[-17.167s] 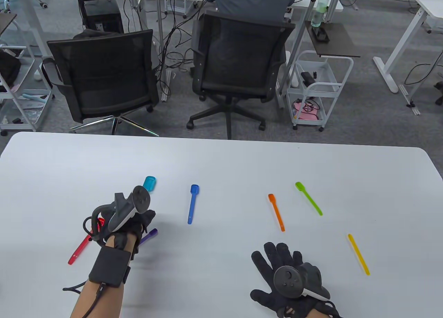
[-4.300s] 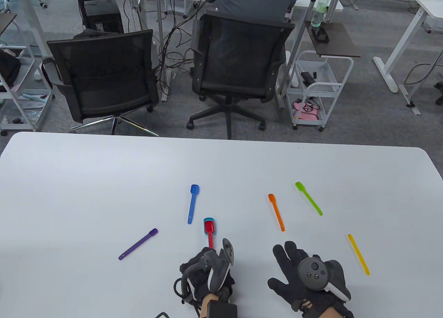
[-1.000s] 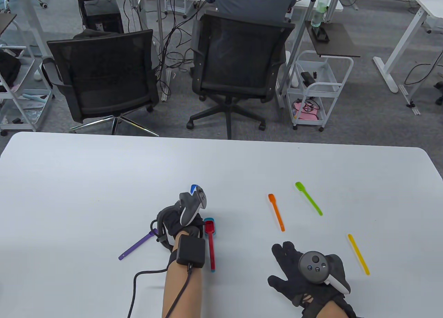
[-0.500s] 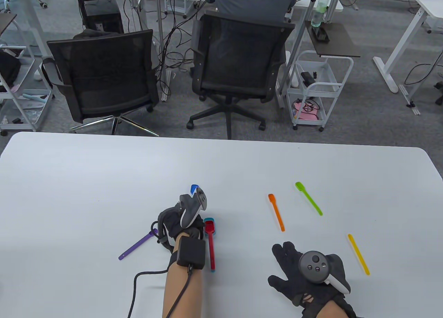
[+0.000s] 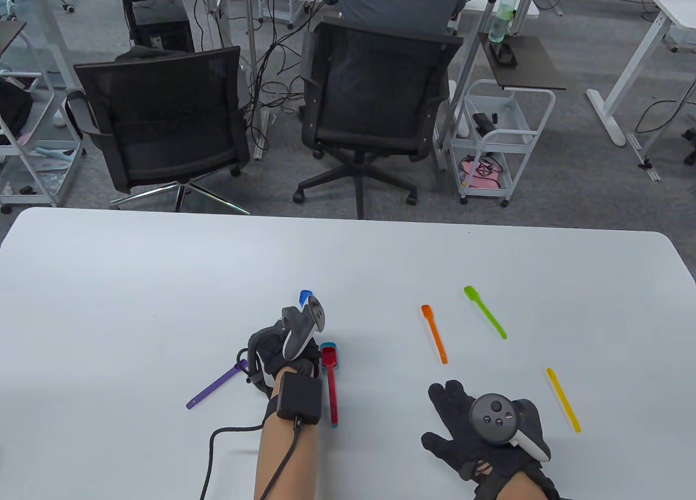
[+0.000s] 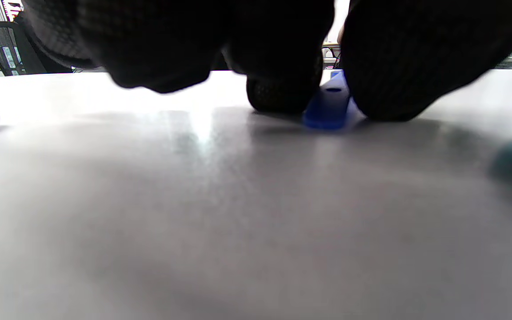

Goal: Nest measuring spoons

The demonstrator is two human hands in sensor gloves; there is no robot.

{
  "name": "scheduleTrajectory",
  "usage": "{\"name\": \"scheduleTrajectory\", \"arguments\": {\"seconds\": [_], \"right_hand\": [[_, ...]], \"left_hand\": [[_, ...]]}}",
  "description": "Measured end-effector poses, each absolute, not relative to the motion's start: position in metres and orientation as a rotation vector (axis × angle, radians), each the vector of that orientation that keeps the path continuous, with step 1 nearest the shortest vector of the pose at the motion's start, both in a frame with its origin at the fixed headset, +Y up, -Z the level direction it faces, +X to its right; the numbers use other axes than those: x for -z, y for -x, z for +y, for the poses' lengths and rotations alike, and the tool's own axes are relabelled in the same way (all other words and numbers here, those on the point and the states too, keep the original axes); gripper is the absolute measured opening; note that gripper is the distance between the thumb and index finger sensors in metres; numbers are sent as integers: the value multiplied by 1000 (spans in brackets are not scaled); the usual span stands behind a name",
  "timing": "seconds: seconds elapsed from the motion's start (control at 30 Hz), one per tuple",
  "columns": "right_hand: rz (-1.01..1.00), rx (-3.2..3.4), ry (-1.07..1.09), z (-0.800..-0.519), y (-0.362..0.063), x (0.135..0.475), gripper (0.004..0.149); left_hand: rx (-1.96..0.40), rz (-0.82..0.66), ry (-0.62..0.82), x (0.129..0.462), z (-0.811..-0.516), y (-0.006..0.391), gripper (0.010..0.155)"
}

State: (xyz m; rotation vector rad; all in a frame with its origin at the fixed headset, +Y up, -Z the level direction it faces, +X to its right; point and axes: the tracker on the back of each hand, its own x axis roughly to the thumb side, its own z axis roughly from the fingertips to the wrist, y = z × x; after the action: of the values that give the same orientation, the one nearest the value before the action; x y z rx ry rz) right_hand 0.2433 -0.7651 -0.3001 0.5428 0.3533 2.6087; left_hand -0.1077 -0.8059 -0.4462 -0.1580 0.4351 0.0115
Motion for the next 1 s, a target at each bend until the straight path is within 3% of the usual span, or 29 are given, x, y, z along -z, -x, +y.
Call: {"name": "scheduleTrajectory", "arguments": {"seconds": [1.0], "right_hand": [[354, -2604, -530, -765, -245, 302, 94]], "left_hand": [[-13, 449, 64, 440, -801, 107, 59]]}}
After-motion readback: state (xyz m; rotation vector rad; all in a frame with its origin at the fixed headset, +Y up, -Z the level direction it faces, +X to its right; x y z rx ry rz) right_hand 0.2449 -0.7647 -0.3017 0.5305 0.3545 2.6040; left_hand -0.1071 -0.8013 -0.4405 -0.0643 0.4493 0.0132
